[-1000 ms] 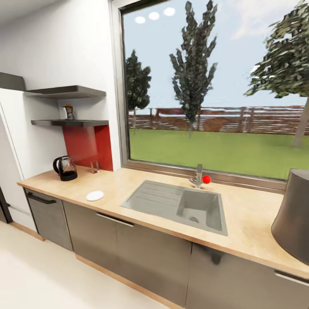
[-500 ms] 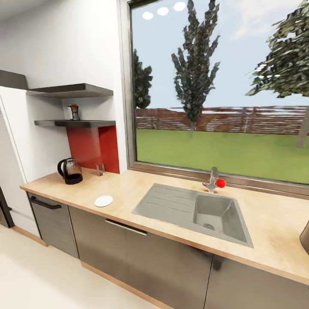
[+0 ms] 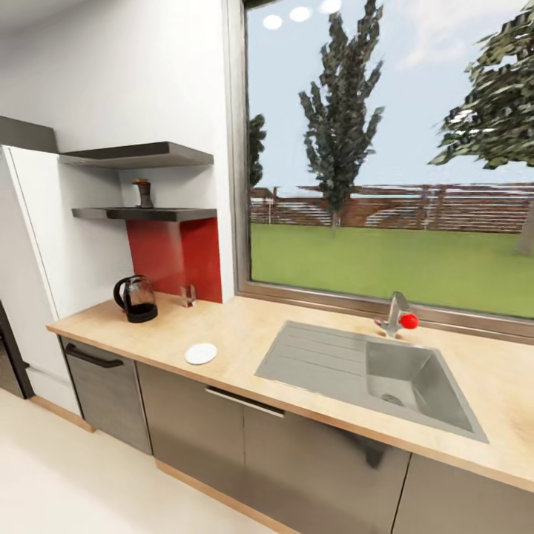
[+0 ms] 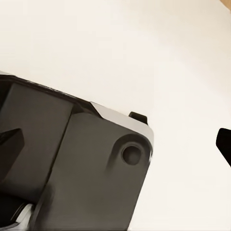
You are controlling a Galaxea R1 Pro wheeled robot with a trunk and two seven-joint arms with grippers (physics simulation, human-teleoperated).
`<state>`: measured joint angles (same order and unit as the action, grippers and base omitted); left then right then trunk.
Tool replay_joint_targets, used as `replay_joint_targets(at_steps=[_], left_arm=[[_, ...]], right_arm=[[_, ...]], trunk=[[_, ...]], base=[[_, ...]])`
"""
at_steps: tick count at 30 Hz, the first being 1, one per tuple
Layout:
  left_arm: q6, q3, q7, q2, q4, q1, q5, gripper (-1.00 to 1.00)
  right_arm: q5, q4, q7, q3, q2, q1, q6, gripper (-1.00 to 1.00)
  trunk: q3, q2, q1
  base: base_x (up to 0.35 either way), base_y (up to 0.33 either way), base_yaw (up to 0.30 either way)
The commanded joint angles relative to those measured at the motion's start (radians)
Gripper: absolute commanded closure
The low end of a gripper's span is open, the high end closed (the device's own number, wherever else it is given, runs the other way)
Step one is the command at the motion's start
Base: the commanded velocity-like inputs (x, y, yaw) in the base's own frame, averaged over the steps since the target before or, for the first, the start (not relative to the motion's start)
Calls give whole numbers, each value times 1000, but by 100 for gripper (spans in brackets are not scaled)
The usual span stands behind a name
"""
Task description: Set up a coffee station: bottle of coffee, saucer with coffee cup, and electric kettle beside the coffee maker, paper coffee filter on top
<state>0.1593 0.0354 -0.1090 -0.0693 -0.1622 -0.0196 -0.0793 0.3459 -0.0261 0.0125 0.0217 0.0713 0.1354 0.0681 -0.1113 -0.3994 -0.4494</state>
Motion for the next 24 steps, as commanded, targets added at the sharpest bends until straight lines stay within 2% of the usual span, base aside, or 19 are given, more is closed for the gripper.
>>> replay_joint_targets(at_steps=[1, 2, 5, 11, 18, 20, 24], left_arm=[[4, 1, 2, 0, 1, 0, -7, -100], [5, 0, 2, 1, 1, 0, -8, -100], [5, -1, 2, 3, 1, 0, -6, -100], [3, -2, 2, 5, 1, 0, -6, -100], [3, -6, 2, 5, 1, 0, 1, -100], [2, -5, 2, 5, 1, 0, 1, -100], [2, -4, 2, 4, 1, 0, 1, -100]], right_arm=[[-13, 0, 1, 3, -1, -2, 2, -100], [-44, 0, 1, 3, -2, -3, 1, -100], [-59, 0, 1, 3, -3, -3, 1, -100], [-62, 0, 1, 3, -6, -3, 1, -100], [-59, 0, 10, -1, -4, -3, 2, -100], [-61, 0, 24, -1, -4, -3, -1, -100], [-67, -1, 96, 6, -4, -3, -13, -100]], trunk=[[0, -1, -1], [0, -1, -1], [0, -1, -1], [2, -1, -1], [2, -1, -1], [2, -1, -1], [2, -1, -1]], base=[[159, 322, 0], [167, 322, 0], [158, 322, 33], [87, 328, 157], [158, 309, 27], [231, 277, 1], [234, 274, 0]])
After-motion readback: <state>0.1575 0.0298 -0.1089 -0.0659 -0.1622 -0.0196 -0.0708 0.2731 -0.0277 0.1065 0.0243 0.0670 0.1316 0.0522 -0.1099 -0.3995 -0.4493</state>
